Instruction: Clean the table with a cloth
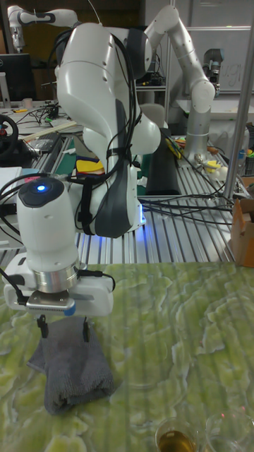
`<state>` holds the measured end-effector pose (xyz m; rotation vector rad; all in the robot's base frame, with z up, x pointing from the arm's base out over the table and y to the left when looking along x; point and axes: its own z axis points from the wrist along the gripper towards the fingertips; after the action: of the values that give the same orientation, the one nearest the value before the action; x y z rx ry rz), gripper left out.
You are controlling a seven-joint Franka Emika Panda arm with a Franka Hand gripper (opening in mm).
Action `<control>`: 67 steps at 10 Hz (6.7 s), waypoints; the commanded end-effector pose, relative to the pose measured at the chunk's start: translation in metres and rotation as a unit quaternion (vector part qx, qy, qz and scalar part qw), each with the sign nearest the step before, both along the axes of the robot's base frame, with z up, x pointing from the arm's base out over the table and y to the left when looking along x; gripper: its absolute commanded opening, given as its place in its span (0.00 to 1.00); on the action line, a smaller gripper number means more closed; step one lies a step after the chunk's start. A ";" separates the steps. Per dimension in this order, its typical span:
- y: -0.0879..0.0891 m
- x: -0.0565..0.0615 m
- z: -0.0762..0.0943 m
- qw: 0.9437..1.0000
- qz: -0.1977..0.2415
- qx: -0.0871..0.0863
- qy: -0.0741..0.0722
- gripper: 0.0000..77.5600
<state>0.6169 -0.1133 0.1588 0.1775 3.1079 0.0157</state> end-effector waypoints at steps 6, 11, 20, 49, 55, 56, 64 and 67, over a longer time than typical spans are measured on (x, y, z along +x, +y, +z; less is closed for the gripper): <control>0.002 0.004 -0.020 1.000 0.026 -0.002 0.000 1.00; 0.001 0.006 -0.032 0.999 0.043 -0.018 -0.007 1.00; 0.001 0.007 -0.068 0.998 0.056 -0.015 -0.023 1.00; 0.107 -0.023 -0.021 0.995 -0.097 -0.001 0.018 0.02; 0.124 -0.024 -0.017 0.993 -0.118 0.003 0.020 0.02; 0.127 -0.025 -0.019 0.992 -0.124 0.003 0.019 0.02; 0.129 -0.020 -0.019 0.992 -0.123 0.001 0.012 0.02; 0.129 -0.020 -0.019 0.999 -0.049 0.001 0.016 0.02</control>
<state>0.5964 0.0154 0.1380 0.5060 3.1019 0.0122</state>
